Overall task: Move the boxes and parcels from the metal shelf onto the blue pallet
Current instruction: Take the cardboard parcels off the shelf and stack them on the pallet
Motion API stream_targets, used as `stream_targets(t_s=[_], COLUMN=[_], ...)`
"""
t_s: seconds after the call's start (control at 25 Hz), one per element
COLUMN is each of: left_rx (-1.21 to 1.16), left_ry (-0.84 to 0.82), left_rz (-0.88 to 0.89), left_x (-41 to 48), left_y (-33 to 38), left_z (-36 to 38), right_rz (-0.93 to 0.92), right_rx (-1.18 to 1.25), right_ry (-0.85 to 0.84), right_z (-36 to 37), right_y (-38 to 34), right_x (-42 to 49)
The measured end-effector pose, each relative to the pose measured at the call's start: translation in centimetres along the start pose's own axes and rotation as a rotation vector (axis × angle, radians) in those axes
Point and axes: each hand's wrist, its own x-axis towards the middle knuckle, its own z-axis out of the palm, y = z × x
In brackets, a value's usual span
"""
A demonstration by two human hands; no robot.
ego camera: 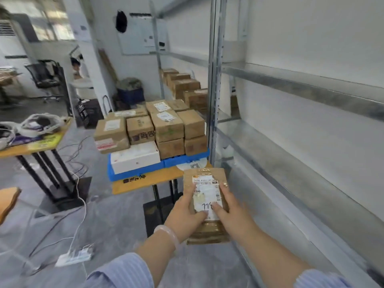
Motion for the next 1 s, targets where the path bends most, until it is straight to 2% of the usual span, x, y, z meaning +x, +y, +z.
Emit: stream_targets(t_s=[0.2,0.36,0.56,0.76,1.0], left_rx=[-0.096,-0.046,-0.075,-0.168,-0.285], left_ry=[0.155,0.266,0.391,0.605,0.743], left_rz=[-0.068,-0.118,-0.189,-0.299,-0.344], left_x=[2.5,6.0,13.1,20.3,23.3], left_y=[-3.3,-5.2,-5.7,-5.0,-6.4], left_z=[-6.5,-10.3,-14.4,-17.8,-21.5], right_rz=[-0.073,-0.101,-0.131,-0.133,-0.103], right_rx=[0.017,0.029,0.091,0.074,0.072], right_ry=[-0.175,-0.292,-0.393,-0.458,-0.589], right_z=[5.5,8.8,10.0,10.8,13.1], right_y=[-4.1,-6.0,-8.8,-11.7,-13.6], right_x=[7.1,13.0,22.5,31.7,39.0])
